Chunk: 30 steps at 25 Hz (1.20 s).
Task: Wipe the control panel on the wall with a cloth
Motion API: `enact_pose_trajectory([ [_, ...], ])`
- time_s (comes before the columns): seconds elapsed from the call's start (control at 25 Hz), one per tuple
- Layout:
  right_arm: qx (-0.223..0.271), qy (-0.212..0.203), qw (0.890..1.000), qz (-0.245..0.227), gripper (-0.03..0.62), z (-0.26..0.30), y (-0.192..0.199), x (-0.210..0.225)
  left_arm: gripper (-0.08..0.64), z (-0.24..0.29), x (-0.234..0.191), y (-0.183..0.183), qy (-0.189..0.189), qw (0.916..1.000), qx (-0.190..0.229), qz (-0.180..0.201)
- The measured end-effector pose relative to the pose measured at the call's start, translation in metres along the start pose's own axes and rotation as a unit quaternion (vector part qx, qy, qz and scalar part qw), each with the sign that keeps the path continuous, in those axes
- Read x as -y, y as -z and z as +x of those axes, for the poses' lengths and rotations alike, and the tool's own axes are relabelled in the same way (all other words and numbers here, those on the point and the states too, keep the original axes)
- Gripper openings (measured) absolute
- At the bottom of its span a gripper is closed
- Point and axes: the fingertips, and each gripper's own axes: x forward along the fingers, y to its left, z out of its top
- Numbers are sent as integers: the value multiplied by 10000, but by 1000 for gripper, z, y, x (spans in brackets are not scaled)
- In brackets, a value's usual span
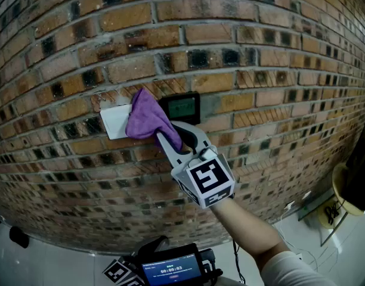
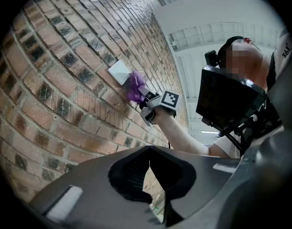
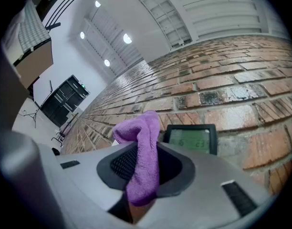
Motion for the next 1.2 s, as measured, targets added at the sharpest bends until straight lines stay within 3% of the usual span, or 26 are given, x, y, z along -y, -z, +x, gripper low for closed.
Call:
enact_pose_trajectory([
  [1.2,-31,942,9950,-316,103,-52,2,81,-12,21,13,5,327,9994,-91,-10],
])
